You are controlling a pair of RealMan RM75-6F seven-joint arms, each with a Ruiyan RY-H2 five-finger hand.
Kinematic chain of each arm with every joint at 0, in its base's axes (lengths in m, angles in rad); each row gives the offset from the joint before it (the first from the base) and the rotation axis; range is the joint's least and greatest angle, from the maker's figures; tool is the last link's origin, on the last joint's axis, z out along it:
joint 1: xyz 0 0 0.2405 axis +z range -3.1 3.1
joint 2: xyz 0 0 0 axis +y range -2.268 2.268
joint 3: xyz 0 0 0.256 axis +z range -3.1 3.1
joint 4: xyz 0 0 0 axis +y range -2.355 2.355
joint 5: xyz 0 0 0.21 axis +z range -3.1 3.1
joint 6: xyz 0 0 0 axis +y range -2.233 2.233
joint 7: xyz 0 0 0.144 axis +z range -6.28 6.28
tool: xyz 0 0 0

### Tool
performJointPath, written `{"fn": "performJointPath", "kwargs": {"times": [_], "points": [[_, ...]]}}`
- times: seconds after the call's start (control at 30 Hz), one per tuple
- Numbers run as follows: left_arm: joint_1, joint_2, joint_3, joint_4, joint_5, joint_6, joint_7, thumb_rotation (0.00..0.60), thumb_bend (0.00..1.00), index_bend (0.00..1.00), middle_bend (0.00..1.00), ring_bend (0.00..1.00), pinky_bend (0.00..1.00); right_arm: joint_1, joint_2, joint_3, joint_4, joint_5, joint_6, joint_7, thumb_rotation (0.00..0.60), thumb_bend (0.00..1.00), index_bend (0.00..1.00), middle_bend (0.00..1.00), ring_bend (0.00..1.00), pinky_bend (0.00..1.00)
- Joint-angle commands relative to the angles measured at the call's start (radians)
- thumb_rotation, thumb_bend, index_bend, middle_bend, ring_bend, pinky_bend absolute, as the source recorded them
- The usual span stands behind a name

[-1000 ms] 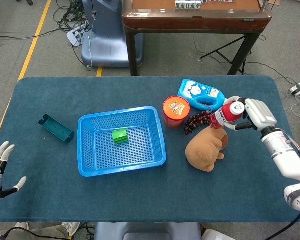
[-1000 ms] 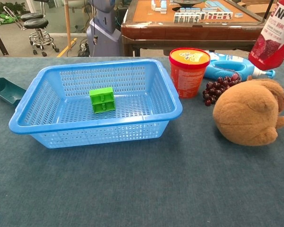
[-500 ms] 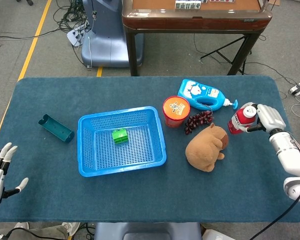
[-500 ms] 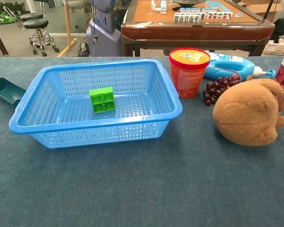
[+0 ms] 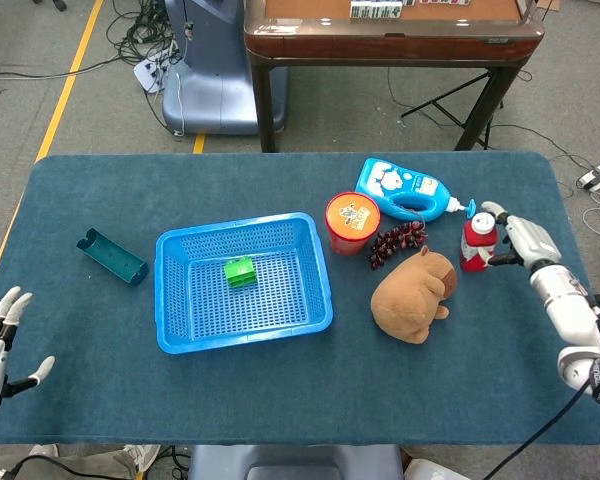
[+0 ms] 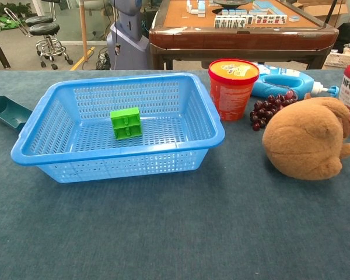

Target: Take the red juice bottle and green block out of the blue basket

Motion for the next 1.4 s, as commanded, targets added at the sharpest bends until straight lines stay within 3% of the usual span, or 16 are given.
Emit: {"fn": "performJointPath", "kwargs": {"times": [0.03, 0.2, 0.37, 0.57, 0.77, 1.07, 1.23, 1.4], "points": [[0.0, -0.001, 0.0, 0.002, 0.001, 0.0, -0.001, 0.6, 0.28, 0.0, 0.0, 0.0, 0.19, -0.006, 0.015, 0.004, -0.013, -0.01, 0.001, 0.008, 0.6, 0.35, 0.0, 0.04, 0.05, 0.22], [0.0, 0.0, -0.001, 0.005, 0.002, 0.001, -0.006, 0.6, 0.28, 0.0, 0.0, 0.0, 0.19, -0.029, 0.061, 0.03, -0.064, -0.035, 0.059, 0.029, 0.6, 0.35, 0.0, 0.0, 0.02, 0.19], [0.003, 0.003, -0.001, 0.005, 0.001, 0.005, -0.008, 0.6, 0.28, 0.0, 0.0, 0.0, 0.19, -0.065, 0.148, 0.061, -0.184, -0.096, 0.178, 0.03, 0.6, 0.35, 0.0, 0.0, 0.02, 0.17], [0.007, 0.009, -0.001, 0.002, 0.002, 0.012, -0.013, 0.6, 0.28, 0.0, 0.0, 0.0, 0.19, -0.097, 0.26, 0.093, -0.377, -0.181, 0.31, 0.01, 0.6, 0.35, 0.0, 0.11, 0.03, 0.17], [0.006, 0.007, 0.002, 0.005, 0.007, 0.009, -0.02, 0.6, 0.28, 0.0, 0.0, 0.0, 0.19, -0.072, 0.295, 0.09, -0.536, -0.267, 0.336, -0.058, 0.6, 0.34, 0.0, 0.18, 0.08, 0.17], [0.009, 0.015, 0.009, -0.009, 0.034, 0.019, -0.022, 0.6, 0.28, 0.0, 0.0, 0.0, 0.19, 0.076, 0.208, 0.085, -0.635, -0.293, 0.213, -0.188, 0.6, 0.33, 0.12, 0.21, 0.11, 0.19], [0.007, 0.021, 0.014, -0.025, 0.055, 0.022, -0.009, 0.6, 0.28, 0.0, 0.0, 0.0, 0.19, 0.196, 0.079, 0.079, -0.596, -0.217, 0.117, -0.315, 0.6, 0.16, 0.14, 0.22, 0.12, 0.19], [0.007, 0.027, 0.015, -0.037, 0.063, 0.027, -0.002, 0.6, 0.28, 0.0, 0.0, 0.0, 0.19, 0.308, -0.061, 0.088, -0.526, -0.093, 0.071, -0.415, 0.6, 0.13, 0.14, 0.22, 0.12, 0.2]]}}
